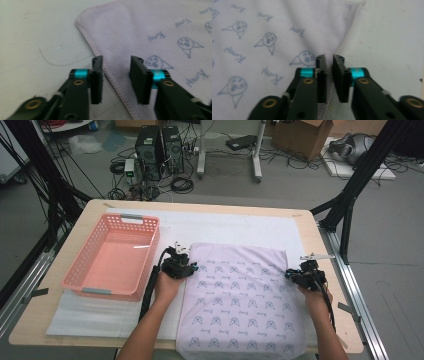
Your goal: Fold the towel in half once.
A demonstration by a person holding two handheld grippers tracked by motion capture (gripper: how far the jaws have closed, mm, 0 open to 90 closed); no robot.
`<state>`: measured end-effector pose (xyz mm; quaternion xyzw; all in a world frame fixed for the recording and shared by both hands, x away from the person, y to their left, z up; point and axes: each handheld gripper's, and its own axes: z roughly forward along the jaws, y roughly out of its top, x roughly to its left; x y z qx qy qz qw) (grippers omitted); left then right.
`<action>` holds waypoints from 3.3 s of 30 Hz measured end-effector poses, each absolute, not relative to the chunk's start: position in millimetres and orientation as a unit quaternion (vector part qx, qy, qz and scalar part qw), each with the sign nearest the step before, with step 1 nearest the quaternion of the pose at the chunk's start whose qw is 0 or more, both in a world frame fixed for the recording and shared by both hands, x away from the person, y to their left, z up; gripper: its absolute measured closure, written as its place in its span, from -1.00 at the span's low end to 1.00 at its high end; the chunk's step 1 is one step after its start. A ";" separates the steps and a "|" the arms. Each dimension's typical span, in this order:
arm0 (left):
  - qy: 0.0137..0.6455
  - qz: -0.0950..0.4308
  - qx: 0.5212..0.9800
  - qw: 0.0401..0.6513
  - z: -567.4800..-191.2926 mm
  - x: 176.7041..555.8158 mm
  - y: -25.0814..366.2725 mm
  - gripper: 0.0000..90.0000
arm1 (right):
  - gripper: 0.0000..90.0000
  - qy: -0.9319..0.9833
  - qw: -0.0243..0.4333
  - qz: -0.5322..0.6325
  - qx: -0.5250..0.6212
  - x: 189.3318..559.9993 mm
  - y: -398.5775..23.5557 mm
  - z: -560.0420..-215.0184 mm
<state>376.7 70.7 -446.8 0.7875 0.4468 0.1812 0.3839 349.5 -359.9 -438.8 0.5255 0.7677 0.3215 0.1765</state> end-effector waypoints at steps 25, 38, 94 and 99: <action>0.501 0.153 0.695 0.492 -426.8 377.3 103.0 0.94 | 0.95 0.730 0.197 0.384 0.530 372.8 -369.9 -412.7; 0.458 0.161 0.719 0.498 -418.9 335.7 108.5 0.94 | 0.95 0.743 0.179 0.411 0.497 323.0 -375.1 -410.5; 0.403 0.139 0.725 0.542 -424.5 256.0 109.8 0.79 | 0.93 0.747 0.187 0.427 0.474 245.2 -368.1 -410.5; 0.388 0.144 0.721 0.556 -419.1 231.2 118.4 0.80 | 0.92 0.748 0.184 0.437 0.464 220.4 -369.6 -406.2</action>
